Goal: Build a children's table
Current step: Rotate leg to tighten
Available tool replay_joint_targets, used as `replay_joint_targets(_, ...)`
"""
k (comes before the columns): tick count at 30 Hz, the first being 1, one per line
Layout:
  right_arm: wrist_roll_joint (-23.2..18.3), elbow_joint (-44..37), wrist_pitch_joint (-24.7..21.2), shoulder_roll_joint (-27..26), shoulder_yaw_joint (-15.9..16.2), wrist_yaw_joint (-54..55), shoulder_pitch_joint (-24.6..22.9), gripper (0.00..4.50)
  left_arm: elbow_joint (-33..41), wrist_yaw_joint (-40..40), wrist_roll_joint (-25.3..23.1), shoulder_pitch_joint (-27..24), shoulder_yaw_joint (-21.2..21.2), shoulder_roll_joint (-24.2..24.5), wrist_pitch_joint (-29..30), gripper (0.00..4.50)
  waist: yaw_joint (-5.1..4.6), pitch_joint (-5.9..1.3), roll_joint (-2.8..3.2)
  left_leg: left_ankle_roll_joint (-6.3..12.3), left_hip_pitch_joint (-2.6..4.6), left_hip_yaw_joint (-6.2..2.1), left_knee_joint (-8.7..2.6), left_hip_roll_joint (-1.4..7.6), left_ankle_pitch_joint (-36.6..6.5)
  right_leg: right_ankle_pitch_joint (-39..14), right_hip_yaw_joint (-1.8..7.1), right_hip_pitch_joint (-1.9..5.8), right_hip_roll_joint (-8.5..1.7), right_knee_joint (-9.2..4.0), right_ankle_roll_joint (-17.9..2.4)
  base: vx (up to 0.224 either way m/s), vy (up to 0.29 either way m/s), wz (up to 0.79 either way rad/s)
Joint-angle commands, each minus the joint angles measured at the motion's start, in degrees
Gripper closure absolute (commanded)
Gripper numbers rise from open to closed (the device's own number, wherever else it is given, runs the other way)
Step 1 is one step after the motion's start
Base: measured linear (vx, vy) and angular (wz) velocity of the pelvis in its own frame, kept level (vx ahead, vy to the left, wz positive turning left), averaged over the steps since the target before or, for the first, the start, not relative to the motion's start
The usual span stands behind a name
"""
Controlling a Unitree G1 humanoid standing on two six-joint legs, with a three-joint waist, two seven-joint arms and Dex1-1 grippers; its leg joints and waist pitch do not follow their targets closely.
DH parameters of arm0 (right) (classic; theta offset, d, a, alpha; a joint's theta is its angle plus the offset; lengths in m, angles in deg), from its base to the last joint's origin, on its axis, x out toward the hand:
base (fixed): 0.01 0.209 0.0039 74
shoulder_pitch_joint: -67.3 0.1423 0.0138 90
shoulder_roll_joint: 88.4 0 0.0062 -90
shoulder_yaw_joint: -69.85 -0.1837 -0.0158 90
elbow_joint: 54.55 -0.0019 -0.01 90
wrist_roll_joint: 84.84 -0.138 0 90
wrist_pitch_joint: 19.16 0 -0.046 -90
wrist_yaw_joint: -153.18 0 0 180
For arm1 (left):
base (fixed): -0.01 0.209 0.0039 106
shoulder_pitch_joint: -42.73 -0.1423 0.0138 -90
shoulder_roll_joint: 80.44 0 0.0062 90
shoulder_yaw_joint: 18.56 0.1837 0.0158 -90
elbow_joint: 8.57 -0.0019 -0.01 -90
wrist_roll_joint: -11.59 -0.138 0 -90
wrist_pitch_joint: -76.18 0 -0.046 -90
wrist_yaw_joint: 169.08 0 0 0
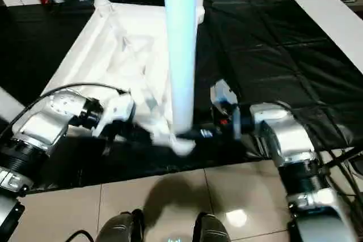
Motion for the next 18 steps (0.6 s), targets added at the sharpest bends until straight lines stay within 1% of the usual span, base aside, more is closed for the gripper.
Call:
replay_joint_targets(1,1.36,-4.08,-4.22,-8.03,-1.42,15.83,0.35,2.50,3.78,9.88,0.19,0.12,-0.71,-6.08,6.27,4.50,-0.30,-4.65,-0.44,2.87,1.60,-0.71,-4.15,2.40,-13.00,-20.68,2.64,3.19,-3.09,-4.68,-13.37,0.000,0.000,0.00)
replay_joint_targets(2,1.50,-4.20,-4.60,-8.74,-1.69,17.17,0.38,2.51,3.89,10.77,0.01,0.13,-0.87,-6.45,6.76,4.50,-0.93,-4.54,-0.77,1.84,1.23,-0.80,-4.38,2.33,-13.65,-21.58,2.61,3.16,-2.95,-4.76,-12.69,0.000,0.000,0.00)
replay_joint_targets(3,2.84,-4.72,-6.44,-13.13,-3.10,25.22,0.58,2.52,4.93,15.67,-1.00,-0.05,-1.68,-8.77,9.77,4.50,-1.59,-4.49,-0.42,0.54,0.87,-1.17,-4.55,2.10,-13.91,-22.76,2.33,3.56,-2.94,-4.57,-11.69,0.000,0.000,0.00)
replay_joint_targets(4,3.50,-4.82,-6.86,-14.63,-3.49,27.91,0.68,2.52,5.39,17.19,-1.31,-0.18,-1.91,-9.60,10.83,4.50,-1.92,-4.54,-0.55,0.27,0.90,-1.16,-4.60,2.06,-14.16,-22.97,2.29,3.35,-2.84,-4.77,-11.30,0.000,0.000,0.00)
replay_joint_targets(5,4.11,-4.77,-7.52,-16.55,-4.15,31.28,0.83,2.52,5.66,19.26,-1.87,-0.20,-2.17,-10.71,11.73,4.50,-2.58,-4.54,-0.49,0.13,1.12,-1.15,-4.49,1.95,-15.21,-22.93,2.35,3.16,-2.88,-5.01,-11.03,0.000,0.000,0.00)
replay_joint_targets(6,4.65,-4.76,-8.16,-18.35,-4.61,34.60,0.97,2.52,5.97,21.07,-2.16,-0.14,-2.37,-11.89,13.05,4.50,-3.15,-4.49,-0.50,0.46,1.11,-0.98,-4.40,1.81,-15.46,-22.10,2.47,3.01,-2.74,-5.18,-11.09,0.000,0.000,0.00)
replay_joint_targets(7,6.12,-4.13,-7.67,-21.27,-4.73,39.85,1.32,2.52,6.32,24.48,-2.58,-0.01,-2.80,-14.15,15.11,4.50,-3.33,-4.62,-0.58,0.73,1.12,-0.96,-4.28,1.69,-15.14,-21.62,2.45,3.13,-2.81,-5.23,-11.13,0.000,0.000,0.00)
replay_joint_targets(8,6.80,-3.48,-7.32,-22.92,-4.81,42.79,1.64,2.52,6.05,27.08,-3.23,0.31,-3.08,-15.45,15.71,4.50,-3.70,-4.59,-0.40,1.37,0.98,-0.79,-4.13,1.56,-13.85,-19.87,2.52,3.15,-2.70,-5.20,-11.34,0.000,0.000,0.00)
replay_joint_targets(9,7.23,-2.67,-7.00,-24.45,-5.16,45.52,2.02,2.52,5.68,29.12,-3.76,0.64,-3.28,-16.55,15.99,4.50,-3.78,-4.62,-0.45,2.06,1.16,-0.58,-4.01,1.42,-12.78,-18.55,2.52,3.08,-2.58,-5.44,-11.41,0.000,0.000,0.00)
replay_joint_targets(11,7.97,-1.55,-7.02,-27.34,-6.12,50.65,2.69,2.52,4.76,33.48,-4.07,1.46,-4.40,-19.14,16.94,4.50,-3.76,-4.78,-0.59,3.06,1.19,-0.43,-3.87,1.27,-10.92,-16.42,2.51,3.27,-2.45,-5.36,-11.64,0.000,0.000,0.00)
replay_joint_targets(12,8.31,-1.35,-6.85,-28.93,-6.59,52.68,2.82,2.52,4.26,35.26,-4.46,1.96,-4.63,-20.36,17.28,4.50,-3.54,-4.71,-0.41,3.76,1.25,-0.40,-3.89,1.34,-9.94,-14.71,2.50,3.22,-2.36,-5.29,-11.97,0.000,0.000,0.00)
replay_joint_targets(13,8.42,-1.28,-6.79,-29.48,-6.75,53.39,2.87,2.52,4.08,35.88,-4.60,2.13,-4.70,-20.79,17.40,4.50,-3.56,-4.73,-0.38,4.05,1.25,-0.31,-3.88,1.39,-9.44,-13.53,2.53,3.19,-2.22,-5.20,-12.19,0.000,0.000,0.00)
replay_joint_targets(14,9.40,-2.30,-5.77,-29.43,-6.09,52.90,2.01,2.17,3.95,36.14,-4.88,2.18,-4.64,-21.15,17.09,4.50,-3.46,-4.82,-0.35,4.51,1.17,-0.45,-3.93,1.49,-8.74,-11.61,2.40,3.38,-2.20,-4.97,-12.63,0.000,0.000,0.00)
replay_joint_targets(15,9.84,-3.10,-5.18,-28.91,-5.89,52.42,1.38,1.96,4.33,35.65,-5.05,2.00,-4.35,-20.90,17.27,4.50,-3.37,-4.88,-0.33,5.04,1.17,-0.48,-3.97,1.53,-8.17,-9.67,2.34,3.56,-2.13,-4.80,-12.96,0.000,0.000,0.00)
replay_joint_targets(16,10.06,-3.59,-4.79,-28.58,-5.83,52.15,0.99,1.82,4.60,35.35,-5.17,1.88,-4.15,-20.70,17.41,4.50,-3.34,-4.88,-0.25,5.35,1.20,-0.48,-3.98,1.57,-7.86,-8.72,2.35,3.61,-2.16,-4.71,-13.24,0.000,0.000,0.00)
replay_joint_targets(17,9.72,-4.00,-4.57,-28.04,-5.97,51.28,0.59,1.79,4.87,34.86,-5.34,1.74,-3.83,-20.30,17.45,4.50,-3.33,-4.89,-0.06,5.96,1.29,-0.52,-4.04,1.71,-7.78,-7.24,2.32,3.66,-2.14,-4.62,-13.75,0.000,0.000,0.00)
replay_joint_targets(18,9.36,-4.90,-4.62,-25.28,-6.07,48.59,-0.62,1.79,5.66,33.03,-5.71,1.07,-2.88,-18.49,16.72,4.50,-3.32,-4.83,-0.02,6.33,1.31,-0.57,-4.12,1.75,-7.73,-6.48,2.27,3.75,-2.14,-4.62,-14.18,0.000,0.000,0.00)
